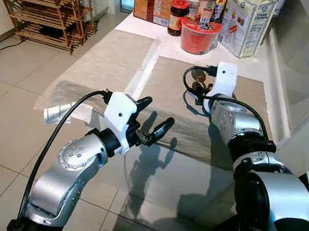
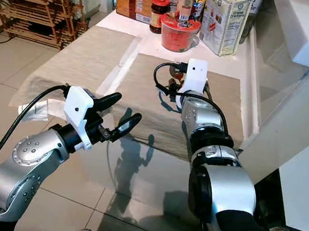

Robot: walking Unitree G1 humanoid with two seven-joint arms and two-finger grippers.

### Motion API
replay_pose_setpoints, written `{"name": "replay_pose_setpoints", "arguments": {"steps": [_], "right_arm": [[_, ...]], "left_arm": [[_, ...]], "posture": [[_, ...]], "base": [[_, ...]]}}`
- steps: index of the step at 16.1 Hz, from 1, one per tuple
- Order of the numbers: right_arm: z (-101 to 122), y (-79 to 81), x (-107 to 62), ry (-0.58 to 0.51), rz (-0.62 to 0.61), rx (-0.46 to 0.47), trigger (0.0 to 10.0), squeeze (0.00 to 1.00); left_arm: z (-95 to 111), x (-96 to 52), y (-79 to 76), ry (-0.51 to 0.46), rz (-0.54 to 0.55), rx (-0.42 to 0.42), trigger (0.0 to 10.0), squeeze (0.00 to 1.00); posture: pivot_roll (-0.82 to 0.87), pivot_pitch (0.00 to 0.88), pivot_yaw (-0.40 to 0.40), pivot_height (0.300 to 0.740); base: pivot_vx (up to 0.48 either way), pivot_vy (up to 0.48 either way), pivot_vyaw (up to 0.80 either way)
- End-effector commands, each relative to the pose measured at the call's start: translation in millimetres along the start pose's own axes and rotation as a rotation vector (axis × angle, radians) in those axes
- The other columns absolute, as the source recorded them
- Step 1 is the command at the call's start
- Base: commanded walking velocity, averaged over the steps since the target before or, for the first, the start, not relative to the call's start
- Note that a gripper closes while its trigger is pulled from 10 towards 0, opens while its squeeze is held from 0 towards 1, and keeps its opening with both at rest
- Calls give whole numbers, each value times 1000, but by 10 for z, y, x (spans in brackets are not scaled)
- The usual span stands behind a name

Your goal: Setting the table

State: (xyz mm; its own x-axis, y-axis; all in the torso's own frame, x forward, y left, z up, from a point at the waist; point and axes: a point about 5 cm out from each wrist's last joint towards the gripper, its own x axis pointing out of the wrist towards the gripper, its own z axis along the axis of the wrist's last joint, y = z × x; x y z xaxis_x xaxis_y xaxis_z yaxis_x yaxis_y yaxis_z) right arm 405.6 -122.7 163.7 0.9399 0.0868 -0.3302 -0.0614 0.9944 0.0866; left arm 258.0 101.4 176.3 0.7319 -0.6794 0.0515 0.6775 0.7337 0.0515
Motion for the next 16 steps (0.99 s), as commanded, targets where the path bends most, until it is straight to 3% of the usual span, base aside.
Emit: {"name": "replay_pose_setpoints", "arguments": {"steps": [1,7,9,11,12,13,16], "right_arm": [[-181,-35,3,93,-8,3,0,0],[-166,41,-3,60,6,30,0,0],[18,90,-27,-100,13,-50,0,0],[74,107,-40,-147,18,-66,0,0],[279,137,-113,-300,1,-138,0,0],[374,152,-157,-363,-4,-162,0,0],[546,165,-255,-477,-15,-192,0,0]], "left_arm": [[18,19,-3,1,-2,4,10000,0],[30,44,16,-4,12,-4,10000,0],[38,50,24,-7,18,-6,10000,0],[40,50,24,-7,19,-7,10000,0],[44,52,26,-9,23,-8,10000,0],[47,55,27,-10,25,-9,10000,0],[52,70,16,-14,26,-12,10000,0]], "posture": [[89,71,-5,740],[90,75,2,740],[90,77,3,740],[90,77,3,740],[83,77,5,740],[82,78,6,740],[78,76,7,740]], "base": [[0,0,0],[0,0,0],[0,0,0],[0,0,0],[0,0,0],[0,0,0],[0,0,0]]}}
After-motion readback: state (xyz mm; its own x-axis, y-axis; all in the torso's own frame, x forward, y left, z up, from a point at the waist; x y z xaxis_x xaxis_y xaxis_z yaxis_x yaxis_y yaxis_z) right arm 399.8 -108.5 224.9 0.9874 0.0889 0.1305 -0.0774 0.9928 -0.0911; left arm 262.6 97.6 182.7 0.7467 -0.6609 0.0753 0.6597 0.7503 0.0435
